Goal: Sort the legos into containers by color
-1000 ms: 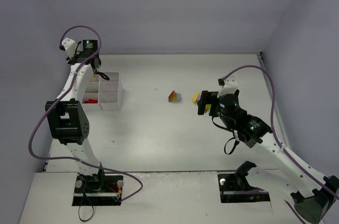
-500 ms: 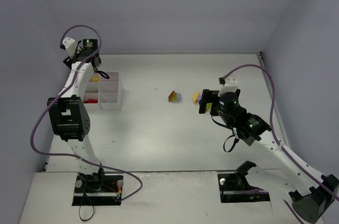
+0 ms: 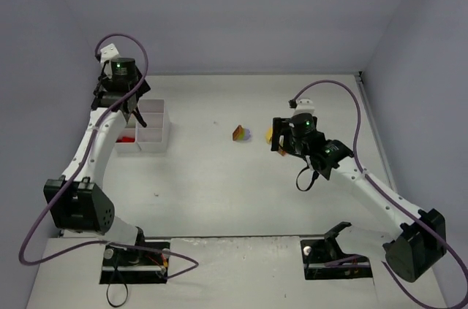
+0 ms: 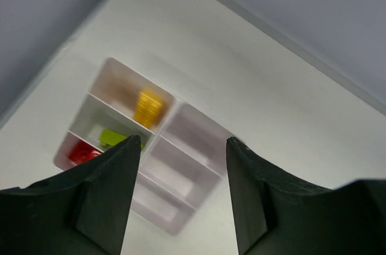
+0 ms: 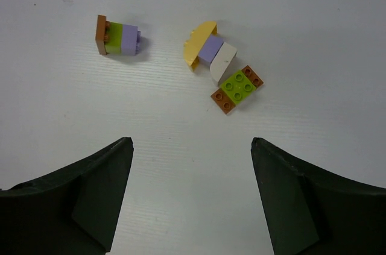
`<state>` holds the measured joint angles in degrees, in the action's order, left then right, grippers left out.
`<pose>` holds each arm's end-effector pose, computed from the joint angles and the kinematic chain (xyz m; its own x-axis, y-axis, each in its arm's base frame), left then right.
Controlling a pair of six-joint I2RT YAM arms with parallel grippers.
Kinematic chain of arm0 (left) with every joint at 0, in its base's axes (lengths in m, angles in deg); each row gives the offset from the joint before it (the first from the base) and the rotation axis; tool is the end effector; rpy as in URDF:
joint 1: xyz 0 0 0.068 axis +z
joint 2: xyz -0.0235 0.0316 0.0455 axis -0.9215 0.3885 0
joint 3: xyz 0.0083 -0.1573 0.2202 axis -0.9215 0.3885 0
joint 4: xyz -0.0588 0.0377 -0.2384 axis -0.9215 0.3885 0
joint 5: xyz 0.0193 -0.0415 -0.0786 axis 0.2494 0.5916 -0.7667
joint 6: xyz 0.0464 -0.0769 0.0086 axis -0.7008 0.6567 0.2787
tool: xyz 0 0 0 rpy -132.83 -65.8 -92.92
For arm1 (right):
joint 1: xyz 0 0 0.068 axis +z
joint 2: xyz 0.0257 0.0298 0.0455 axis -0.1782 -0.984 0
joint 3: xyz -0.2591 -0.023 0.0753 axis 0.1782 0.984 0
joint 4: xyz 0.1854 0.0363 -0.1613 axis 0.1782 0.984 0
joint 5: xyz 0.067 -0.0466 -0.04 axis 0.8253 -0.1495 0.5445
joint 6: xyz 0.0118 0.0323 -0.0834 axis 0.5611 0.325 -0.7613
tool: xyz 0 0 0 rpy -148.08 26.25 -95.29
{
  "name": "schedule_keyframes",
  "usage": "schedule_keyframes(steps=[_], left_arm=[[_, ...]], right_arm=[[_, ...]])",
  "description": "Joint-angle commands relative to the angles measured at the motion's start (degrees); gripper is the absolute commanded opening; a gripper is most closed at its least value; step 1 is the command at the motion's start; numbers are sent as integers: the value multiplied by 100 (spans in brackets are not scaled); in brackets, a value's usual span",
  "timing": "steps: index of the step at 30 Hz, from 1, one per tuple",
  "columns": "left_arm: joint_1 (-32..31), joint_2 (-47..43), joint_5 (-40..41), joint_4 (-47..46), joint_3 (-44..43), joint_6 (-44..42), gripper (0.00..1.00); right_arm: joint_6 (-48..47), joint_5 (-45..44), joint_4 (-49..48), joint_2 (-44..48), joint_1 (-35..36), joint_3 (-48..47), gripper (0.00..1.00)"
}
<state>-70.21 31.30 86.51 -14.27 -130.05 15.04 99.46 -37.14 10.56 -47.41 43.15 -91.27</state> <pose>0.3806 0.0102 0.3557 -0.2173 -0.5044 -0.8357 -0.4911 0.7964 -0.3530 0.2479 0.1398 0.2933 -0.4409 0.1047 -0.8914 -0.2321 0.9461 0.2259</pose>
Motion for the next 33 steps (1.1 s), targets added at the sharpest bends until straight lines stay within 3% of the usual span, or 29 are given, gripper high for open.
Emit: schedule_keyframes(steps=[1,5,12,25,29,33], left_arm=[[-596,-608,-1220,-389,199,-789,53],[-1317,-863,-2019,-143,611,-1018,57],[-1855,-1233,-2724,-142,1473,-957,60],[-1969,-1707,-3375,104,2001,-1141,61],[-1969,-1778,-3419,130,2124,-1124,61],[-1969,-1778,-3489,95,2195,-1062,61]], right_arm=[[-85,273,-224,-346,-360,-314,75],[256,291,-224,-881,-528,-410,77],[144,283,-259,-1796,-537,-647,77],[-349,247,-356,-2755,-924,-832,76],[212,300,-260,-2843,-1030,-823,68],[1038,151,-110,-2948,-1038,-823,69]])
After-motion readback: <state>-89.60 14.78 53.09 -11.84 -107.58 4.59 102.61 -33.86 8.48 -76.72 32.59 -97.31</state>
